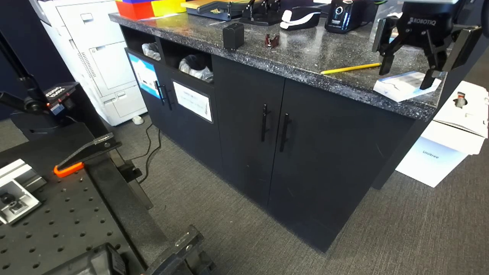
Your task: Pick up the small box from the countertop and slightly move it to the right.
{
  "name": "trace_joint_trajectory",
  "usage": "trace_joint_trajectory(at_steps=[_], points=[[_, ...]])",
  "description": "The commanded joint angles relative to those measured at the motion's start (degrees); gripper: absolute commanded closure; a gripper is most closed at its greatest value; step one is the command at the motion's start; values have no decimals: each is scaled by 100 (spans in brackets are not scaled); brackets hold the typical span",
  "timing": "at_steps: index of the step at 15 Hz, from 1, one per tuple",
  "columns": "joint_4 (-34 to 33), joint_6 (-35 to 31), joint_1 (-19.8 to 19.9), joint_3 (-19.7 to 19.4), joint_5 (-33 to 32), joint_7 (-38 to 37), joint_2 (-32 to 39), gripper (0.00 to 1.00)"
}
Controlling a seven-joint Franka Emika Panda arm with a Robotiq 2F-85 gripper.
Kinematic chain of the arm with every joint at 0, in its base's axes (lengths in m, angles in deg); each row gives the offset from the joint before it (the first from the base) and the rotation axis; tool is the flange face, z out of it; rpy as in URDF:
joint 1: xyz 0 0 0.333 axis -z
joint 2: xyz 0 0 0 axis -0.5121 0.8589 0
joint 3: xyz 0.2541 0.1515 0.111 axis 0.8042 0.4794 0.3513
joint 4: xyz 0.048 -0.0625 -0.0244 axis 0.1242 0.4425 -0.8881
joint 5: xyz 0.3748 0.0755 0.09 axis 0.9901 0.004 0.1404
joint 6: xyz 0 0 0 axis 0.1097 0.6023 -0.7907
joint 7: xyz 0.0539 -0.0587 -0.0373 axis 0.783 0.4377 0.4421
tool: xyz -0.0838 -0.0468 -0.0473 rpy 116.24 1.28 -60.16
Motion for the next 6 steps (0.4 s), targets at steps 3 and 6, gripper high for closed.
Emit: trace_joint_trajectory(at_steps=[3,6], points=[[201,1316,-57,240,267,238,-867,0],[-110,795,-82,86,149,61,-442,0]])
